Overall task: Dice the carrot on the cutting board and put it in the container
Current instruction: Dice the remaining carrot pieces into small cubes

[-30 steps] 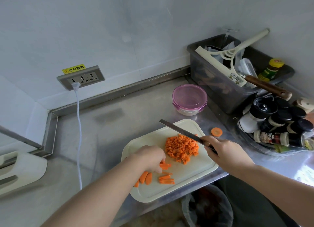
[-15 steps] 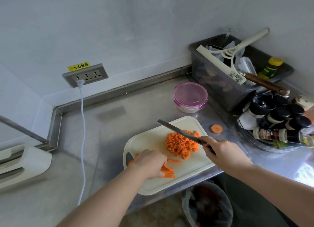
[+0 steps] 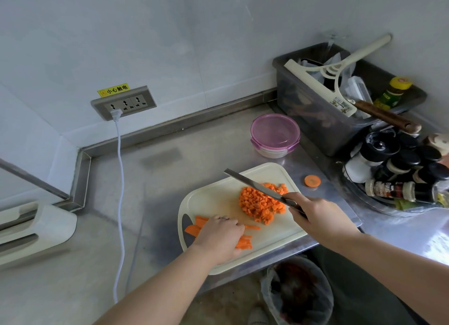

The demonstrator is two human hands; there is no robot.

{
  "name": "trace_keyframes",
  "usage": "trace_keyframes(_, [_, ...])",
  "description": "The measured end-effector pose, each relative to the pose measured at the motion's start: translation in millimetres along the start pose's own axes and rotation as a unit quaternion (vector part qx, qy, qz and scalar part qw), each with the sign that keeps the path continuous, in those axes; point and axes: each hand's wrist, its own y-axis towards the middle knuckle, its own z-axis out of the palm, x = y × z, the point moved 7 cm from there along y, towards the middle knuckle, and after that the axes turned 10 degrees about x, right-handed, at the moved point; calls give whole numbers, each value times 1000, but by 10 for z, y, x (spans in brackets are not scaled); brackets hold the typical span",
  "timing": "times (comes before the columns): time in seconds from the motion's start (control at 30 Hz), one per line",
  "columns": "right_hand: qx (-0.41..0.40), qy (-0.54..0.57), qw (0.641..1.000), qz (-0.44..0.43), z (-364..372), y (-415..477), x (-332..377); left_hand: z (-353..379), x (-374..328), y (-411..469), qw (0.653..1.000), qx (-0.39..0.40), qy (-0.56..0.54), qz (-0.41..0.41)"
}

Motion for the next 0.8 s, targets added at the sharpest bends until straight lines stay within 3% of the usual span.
trace_keyframes(0.23, [-5, 6, 1000, -10, 13, 24, 9, 24, 8, -36, 993, -44, -92, -61])
trace_keyframes(0.37, [-11, 12, 1000, -11, 3, 12, 4, -91, 139, 25, 974, -73, -199, -78])
trace_keyframes(0.53, [-10, 2, 1000, 3, -3, -25, -28, -183, 78, 221, 988, -57, -136, -53])
trace_keyframes(0.8, [-13, 8, 1000, 15, -33, -77, -55, -191, 132, 291, 995, -17, -56, -82])
